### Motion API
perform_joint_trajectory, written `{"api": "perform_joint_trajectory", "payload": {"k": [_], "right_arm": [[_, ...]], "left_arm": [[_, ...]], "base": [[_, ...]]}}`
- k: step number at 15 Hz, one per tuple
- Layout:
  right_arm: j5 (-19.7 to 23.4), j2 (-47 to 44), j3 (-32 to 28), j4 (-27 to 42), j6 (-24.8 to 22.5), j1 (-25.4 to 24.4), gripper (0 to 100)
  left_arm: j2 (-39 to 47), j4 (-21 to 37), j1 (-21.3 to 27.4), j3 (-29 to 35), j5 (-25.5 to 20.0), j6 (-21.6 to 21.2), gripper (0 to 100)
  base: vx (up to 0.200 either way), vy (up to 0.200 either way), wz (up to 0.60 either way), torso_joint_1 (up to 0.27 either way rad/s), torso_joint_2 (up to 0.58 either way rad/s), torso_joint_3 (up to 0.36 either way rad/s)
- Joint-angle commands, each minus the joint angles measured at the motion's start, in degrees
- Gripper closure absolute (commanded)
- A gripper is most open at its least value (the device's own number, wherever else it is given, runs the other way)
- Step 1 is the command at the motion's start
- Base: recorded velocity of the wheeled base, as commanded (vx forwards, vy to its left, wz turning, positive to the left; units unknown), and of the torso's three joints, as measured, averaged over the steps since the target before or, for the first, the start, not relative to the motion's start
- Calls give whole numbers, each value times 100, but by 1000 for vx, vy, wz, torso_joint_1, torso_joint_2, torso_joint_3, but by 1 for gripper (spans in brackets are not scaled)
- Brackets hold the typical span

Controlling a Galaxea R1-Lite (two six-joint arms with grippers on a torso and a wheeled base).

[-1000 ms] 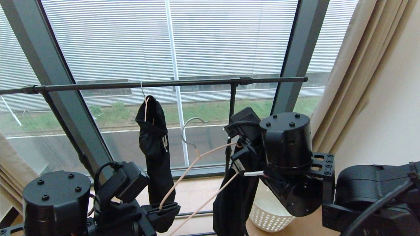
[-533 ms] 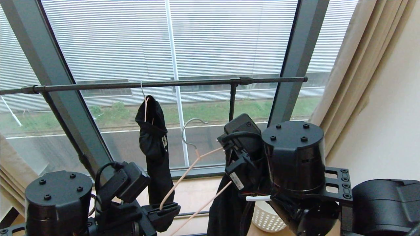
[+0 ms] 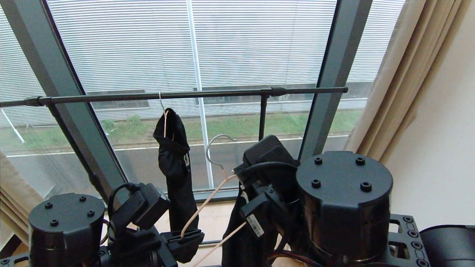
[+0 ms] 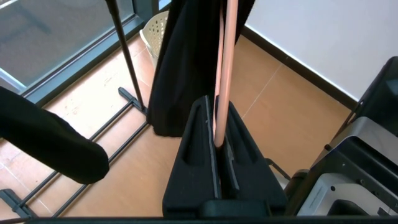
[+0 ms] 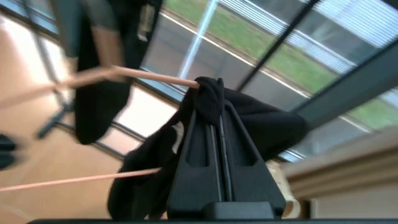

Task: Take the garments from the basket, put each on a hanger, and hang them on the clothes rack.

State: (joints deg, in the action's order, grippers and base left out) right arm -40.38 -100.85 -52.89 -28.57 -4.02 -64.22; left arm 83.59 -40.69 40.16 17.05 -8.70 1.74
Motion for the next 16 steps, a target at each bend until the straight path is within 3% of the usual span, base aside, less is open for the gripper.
{"api": "perform_joint_trajectory", "payload": {"k": [1,4,7,10,14,16], "right_arm": [[3,39,-37,-8,68,-152,100],[109,136,-81,-263,376,-486,100],[566,365,-2,-351,517,-574,100],[566,338,-10,-351,508,-539,100],[566,356,-63,-342,499,-293,100],[566,356,-98,-333,499,-214,100]], "left_arm": [[8,0,1,0,0,1,100],[8,0,1,0,0,1,100],[8,0,1,0,0,1,100],[-36,-106,1,-44,0,1,100],[8,-1169,1,-510,-8,-7,100],[8,-1336,10,-598,-17,-16,100]], "base": [[0,0,0,0,0,0],[0,0,0,0,0,0],[0,0,0,0,0,0],[0,0,0,0,0,0],[0,0,0,0,0,0],[0,0,0,0,0,0]]}}
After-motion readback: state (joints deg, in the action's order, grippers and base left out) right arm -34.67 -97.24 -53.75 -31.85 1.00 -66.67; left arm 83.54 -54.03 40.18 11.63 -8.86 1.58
